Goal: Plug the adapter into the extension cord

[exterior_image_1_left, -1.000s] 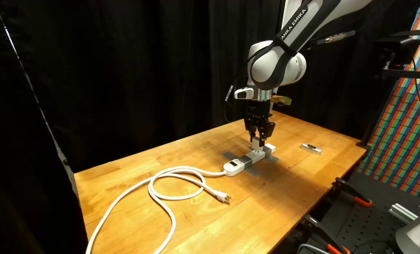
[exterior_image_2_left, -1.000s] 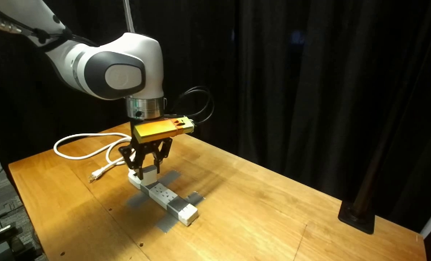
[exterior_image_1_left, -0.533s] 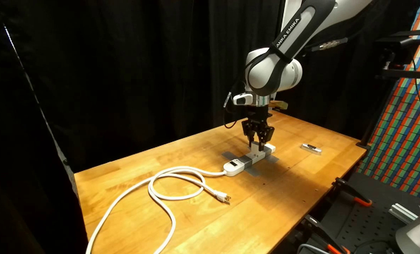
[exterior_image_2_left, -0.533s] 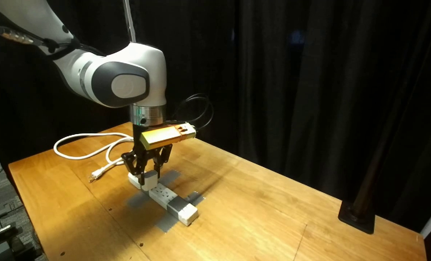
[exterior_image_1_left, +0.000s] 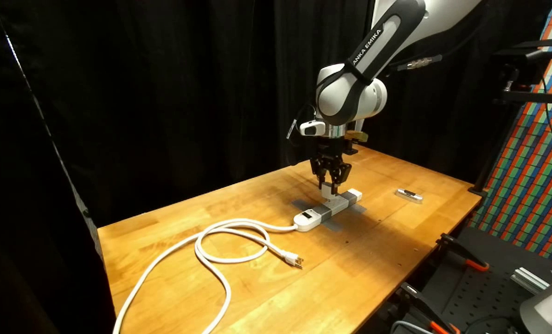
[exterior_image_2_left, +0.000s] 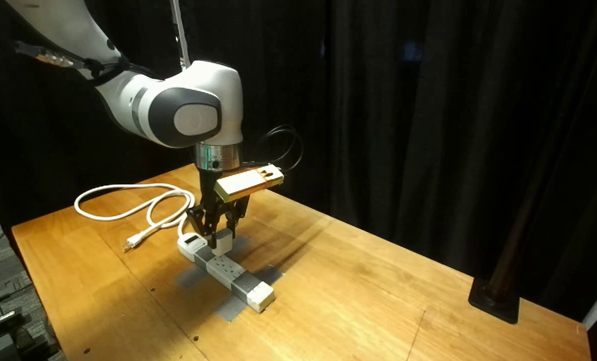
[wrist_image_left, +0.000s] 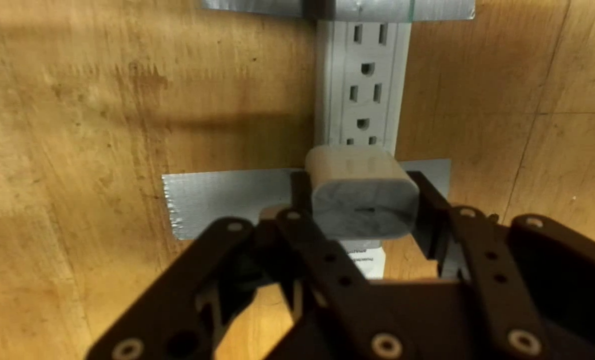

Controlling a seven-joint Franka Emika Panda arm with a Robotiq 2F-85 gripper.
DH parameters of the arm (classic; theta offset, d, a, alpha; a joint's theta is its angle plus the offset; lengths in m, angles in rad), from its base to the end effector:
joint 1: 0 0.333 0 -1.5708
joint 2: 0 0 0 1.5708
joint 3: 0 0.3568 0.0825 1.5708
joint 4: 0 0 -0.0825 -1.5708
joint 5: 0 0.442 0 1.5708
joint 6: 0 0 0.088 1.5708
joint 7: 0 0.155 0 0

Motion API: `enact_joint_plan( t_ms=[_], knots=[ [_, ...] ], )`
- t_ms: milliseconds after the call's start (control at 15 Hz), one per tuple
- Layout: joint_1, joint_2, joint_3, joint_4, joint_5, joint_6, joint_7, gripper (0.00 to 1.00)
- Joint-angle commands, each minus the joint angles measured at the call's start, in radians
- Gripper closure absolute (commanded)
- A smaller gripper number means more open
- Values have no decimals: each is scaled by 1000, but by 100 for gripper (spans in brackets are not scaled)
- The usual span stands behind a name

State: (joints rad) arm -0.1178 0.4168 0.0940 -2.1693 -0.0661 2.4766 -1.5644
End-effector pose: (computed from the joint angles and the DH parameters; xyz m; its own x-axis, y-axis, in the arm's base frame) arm 0.5939 -0.0130 0.1312 -0.0179 0.9998 0.0023 0.9941 0.0181 -0.1065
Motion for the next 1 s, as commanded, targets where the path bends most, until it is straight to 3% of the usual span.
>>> enact_joint_plan(
  t_ms=[0,933],
  knots=[
    [-21,25,10,42,18,-4,-52,77],
    [-53,-14,35,16,103,-12,-75,77]
  ],
)
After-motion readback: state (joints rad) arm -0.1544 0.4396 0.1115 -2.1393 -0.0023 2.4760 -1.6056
